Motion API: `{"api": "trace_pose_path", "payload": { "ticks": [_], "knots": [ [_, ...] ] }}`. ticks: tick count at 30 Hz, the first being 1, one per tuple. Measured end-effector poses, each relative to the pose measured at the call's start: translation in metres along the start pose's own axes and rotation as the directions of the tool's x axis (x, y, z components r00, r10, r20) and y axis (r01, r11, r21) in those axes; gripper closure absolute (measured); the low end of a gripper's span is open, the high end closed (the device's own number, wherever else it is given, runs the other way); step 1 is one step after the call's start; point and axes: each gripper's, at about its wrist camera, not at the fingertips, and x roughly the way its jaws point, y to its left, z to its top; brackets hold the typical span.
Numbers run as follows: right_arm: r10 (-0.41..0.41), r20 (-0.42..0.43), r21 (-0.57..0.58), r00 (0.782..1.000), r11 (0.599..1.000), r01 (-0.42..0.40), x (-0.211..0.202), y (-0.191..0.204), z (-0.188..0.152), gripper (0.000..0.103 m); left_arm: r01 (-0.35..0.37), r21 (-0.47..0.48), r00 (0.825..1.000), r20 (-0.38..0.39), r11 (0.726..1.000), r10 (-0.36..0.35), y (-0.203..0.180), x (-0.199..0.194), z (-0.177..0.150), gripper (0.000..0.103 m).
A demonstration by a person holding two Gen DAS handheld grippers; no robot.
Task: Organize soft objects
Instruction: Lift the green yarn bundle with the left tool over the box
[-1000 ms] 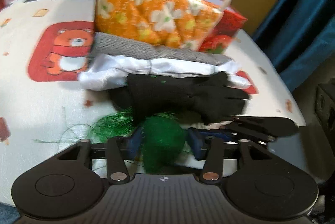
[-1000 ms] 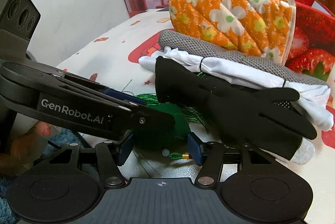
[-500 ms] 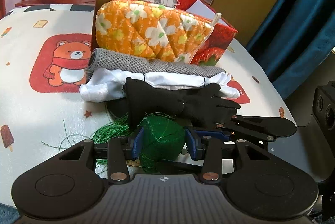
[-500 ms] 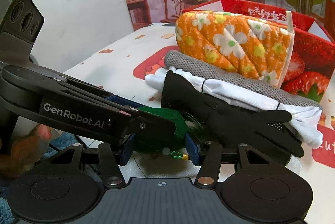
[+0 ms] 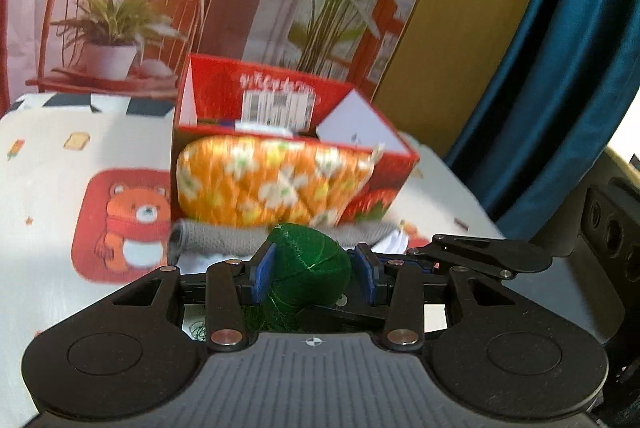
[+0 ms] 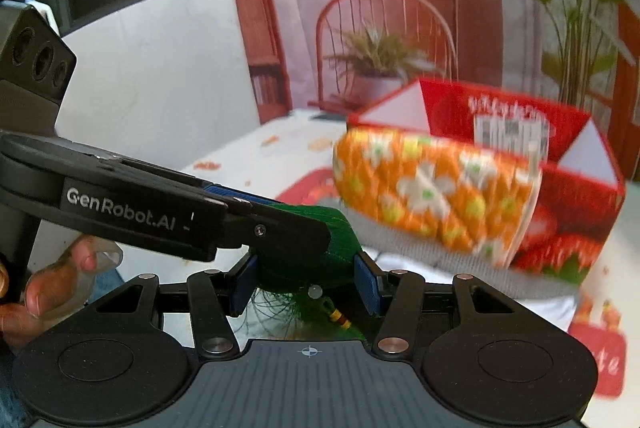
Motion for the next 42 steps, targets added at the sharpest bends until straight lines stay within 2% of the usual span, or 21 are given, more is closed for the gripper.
{"api": "trace_pose_path", "payload": {
  "ticks": [12, 20, 26, 33, 42],
  "knots": [
    [-0.026, 0.09, -0.078, 0.996, 0.996, 0.033, -0.012, -0.012, 0.059, 0.054, -0.013, 0.043, 0.994, 0.107, 0.999, 0.008, -0.015, -0.006, 0.054, 0.059],
    [-0.037, 0.161, -0.141, 0.986, 0.988, 0.06, -0.007, -0.036, 0.12, 0.054, -0.029, 0.081, 0.982, 0.19, 0.996, 0.013, -0.021, 0.002, 0.113, 0.059],
    [-0.057, 0.198, -0.166, 0.979, 0.982, 0.091, 0.001, -0.064, 0.156, 0.054, -0.027, 0.091, 0.977, 0.211, 0.995, 0.007, -0.027, 0.024, 0.153, 0.059],
    [-0.091, 0.196, -0.179, 0.976, 0.976, 0.127, 0.015, -0.106, 0.174, 0.054, 0.0, 0.08, 0.983, 0.181, 0.997, -0.015, -0.028, 0.069, 0.18, 0.059],
    [-0.141, 0.155, -0.15, 0.978, 0.975, 0.165, 0.034, -0.161, 0.167, 0.054, 0.049, 0.07, 0.994, 0.095, 0.996, -0.055, -0.029, 0.136, 0.194, 0.059]
  ]
}}
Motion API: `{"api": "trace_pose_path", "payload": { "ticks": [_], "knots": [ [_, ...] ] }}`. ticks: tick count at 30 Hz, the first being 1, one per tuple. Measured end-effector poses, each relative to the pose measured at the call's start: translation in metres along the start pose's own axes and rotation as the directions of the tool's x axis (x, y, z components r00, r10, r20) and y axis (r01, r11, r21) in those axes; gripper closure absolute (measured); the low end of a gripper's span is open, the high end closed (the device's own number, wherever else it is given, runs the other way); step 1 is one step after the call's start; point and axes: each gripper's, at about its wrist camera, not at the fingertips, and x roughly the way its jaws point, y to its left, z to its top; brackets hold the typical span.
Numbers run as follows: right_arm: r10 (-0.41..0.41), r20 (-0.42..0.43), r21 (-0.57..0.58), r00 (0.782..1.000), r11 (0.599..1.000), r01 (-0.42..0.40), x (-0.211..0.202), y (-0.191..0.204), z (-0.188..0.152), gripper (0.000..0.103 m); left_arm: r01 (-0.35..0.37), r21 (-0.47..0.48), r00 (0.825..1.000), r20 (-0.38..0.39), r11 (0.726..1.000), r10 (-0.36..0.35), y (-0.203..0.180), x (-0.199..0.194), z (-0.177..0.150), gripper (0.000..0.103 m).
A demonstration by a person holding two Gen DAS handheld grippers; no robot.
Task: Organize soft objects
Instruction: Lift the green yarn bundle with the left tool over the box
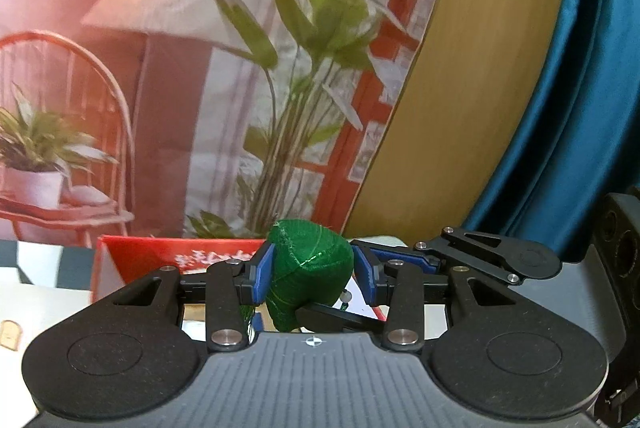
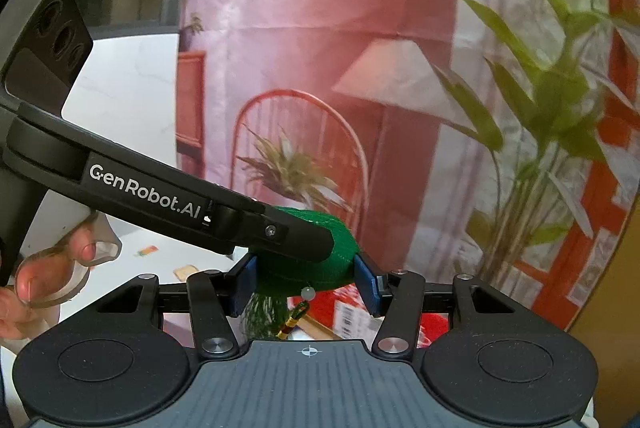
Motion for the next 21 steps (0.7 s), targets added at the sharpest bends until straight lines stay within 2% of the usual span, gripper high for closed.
{"api": "trace_pose_path", "payload": {
  "ticks": [11, 21],
  "knots": [
    [-0.008, -0.092, 0.062, 0.996, 0.998, 0.014, 0.029, -0.046, -0.044, 0.054, 0.021, -0.025, 0.99, -0.142, 0.999, -0.025, 0.008, 0.073, -0.017, 0.059],
    [-0.026, -0.185, 0.139, 0.982, 0.989, 0.052, 0.042, -0.063, -0.071, 0.053, 0.005, -0.015, 0.977, -0.213, 1.0, -0.008, 0.009, 0.104, -0.027, 0.059]
  ]
}}
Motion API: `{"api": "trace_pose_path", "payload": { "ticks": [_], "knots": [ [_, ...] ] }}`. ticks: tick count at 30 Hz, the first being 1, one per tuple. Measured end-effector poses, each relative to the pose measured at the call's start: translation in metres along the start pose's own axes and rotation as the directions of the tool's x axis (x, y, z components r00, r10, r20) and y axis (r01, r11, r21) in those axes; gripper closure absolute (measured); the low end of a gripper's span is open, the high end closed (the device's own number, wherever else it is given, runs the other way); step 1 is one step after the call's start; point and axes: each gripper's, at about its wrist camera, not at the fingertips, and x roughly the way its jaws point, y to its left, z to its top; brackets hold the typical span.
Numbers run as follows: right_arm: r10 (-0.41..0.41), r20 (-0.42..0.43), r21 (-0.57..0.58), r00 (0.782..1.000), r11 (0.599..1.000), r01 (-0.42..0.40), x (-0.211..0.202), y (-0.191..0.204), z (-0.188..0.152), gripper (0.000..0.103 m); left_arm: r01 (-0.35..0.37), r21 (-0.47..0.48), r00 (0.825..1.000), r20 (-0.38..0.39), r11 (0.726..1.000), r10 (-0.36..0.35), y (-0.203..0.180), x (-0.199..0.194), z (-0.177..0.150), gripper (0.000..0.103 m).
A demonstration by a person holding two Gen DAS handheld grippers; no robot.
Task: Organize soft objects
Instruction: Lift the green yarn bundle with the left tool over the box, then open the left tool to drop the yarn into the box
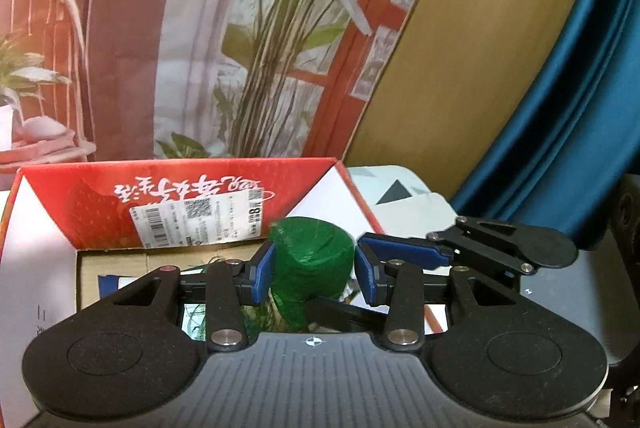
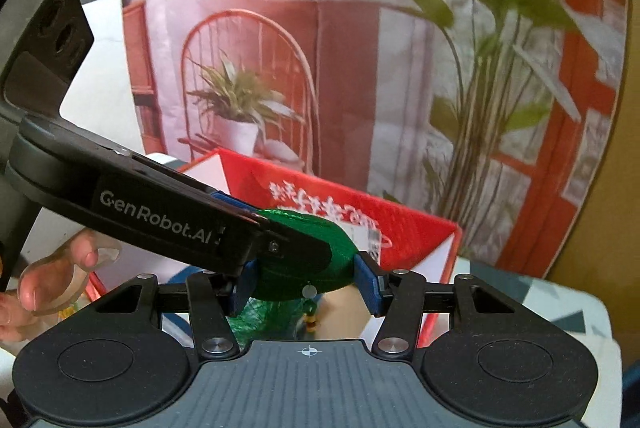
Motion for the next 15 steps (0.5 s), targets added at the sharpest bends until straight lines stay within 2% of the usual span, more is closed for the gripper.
{"api": "trace_pose_path", "payload": {
  "ticks": [5, 10, 15],
  "knots": [
    [-0.073, -0.048, -0.006, 0.996, 0.997, 0.073, 0.006, 0.001, -0.003, 0.055, -0.025, 0.004, 1.0, 0.006, 1.0, 0.025, 0.005, -0.009, -0.002, 0.059],
    [-0.083, -0.059, 0.012, 0.995, 0.996, 0.084, 0.001, 0.005, -0.006, 0.055, -0.065, 0.012, 0.998, 0.026, 0.998, 0.065, 0.008, -0.028, -0.003, 0.059],
    [-0.084, -0.057, 0.02, 0.995, 0.996, 0.085, -0.008, 0.015, -0.01, 0.054, -0.135, 0.041, 0.989, 0.07, 0.99, 0.132, 0.011, -0.056, -0.012, 0.057]
  ]
}}
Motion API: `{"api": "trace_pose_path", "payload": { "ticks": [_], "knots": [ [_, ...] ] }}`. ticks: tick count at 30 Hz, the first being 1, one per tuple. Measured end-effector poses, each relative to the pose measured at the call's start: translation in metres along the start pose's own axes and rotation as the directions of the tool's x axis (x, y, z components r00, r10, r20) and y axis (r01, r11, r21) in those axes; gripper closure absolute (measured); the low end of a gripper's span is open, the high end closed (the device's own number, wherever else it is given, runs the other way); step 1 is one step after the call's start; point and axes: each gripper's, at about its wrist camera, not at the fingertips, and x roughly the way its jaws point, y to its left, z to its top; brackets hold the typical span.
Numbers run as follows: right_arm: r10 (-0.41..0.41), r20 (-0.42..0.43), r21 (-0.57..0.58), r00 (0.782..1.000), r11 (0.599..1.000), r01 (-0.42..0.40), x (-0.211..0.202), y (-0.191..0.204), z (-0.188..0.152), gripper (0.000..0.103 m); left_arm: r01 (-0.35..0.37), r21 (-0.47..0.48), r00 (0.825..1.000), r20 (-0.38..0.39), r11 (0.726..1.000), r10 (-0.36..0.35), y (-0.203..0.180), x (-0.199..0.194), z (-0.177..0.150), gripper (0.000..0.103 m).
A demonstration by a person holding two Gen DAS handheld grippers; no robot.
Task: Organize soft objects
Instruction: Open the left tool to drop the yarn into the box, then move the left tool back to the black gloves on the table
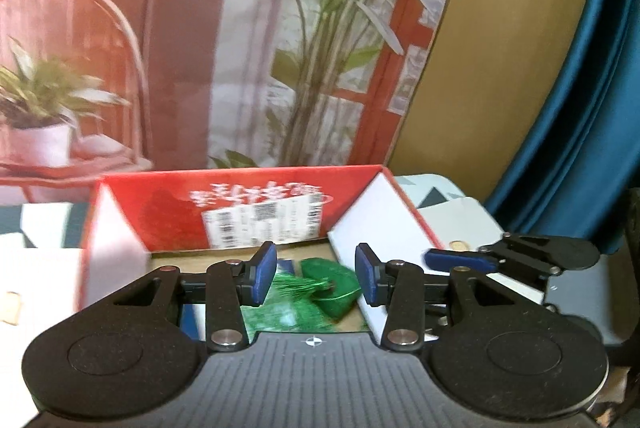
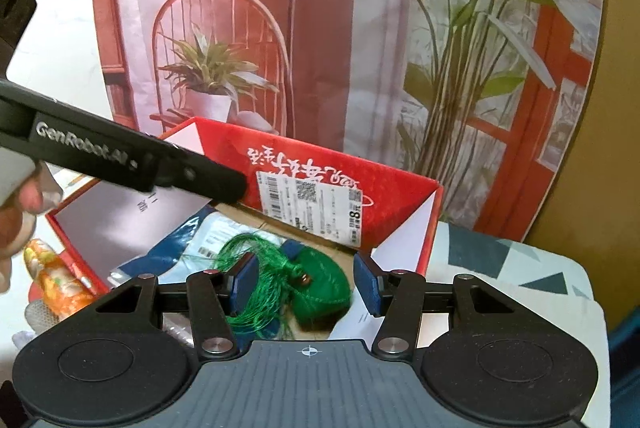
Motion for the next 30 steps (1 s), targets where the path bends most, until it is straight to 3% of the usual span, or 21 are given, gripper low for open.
{"api": "trace_pose_path", "payload": {
  "ticks": [2, 5, 12, 30],
  "knots": [
    [-0.008, 0.001, 0.014, 1.0, 1.0, 0.008, -0.003, 0.005, -0.003, 0.052, -0.032, 0.023, 0.999, 0.017, 0.999, 0.031, 0.002, -0.012, -0.005, 0.057],
    [-0.024, 0.014, 0.052, 1.0, 0.998, 0.024, -0.01, 0.01, -0.007, 0.037, -0.074, 0.057, 0.996, 0.044, 0.996, 0.072, 0.007, -0.032, -0.013, 0.048],
    [-0.06, 0.05, 0.09, 0.997, 0.994, 0.056, -0.028, 0.026, -0.014, 0.0, -0.145, 0.048, 0.982, 0.128, 0.988, 0.138, 0.023, -0.075, -0.034, 0.003],
    [-0.077, 0.173, 0.209, 0.982, 0.977, 0.039, -0.09, 0.057, -0.042, 0.0, -0.176, -0.091, 0.975, 0.122, 0.98, 0.186, 0.043, -0.141, -0.116, 0.0]
  ]
}}
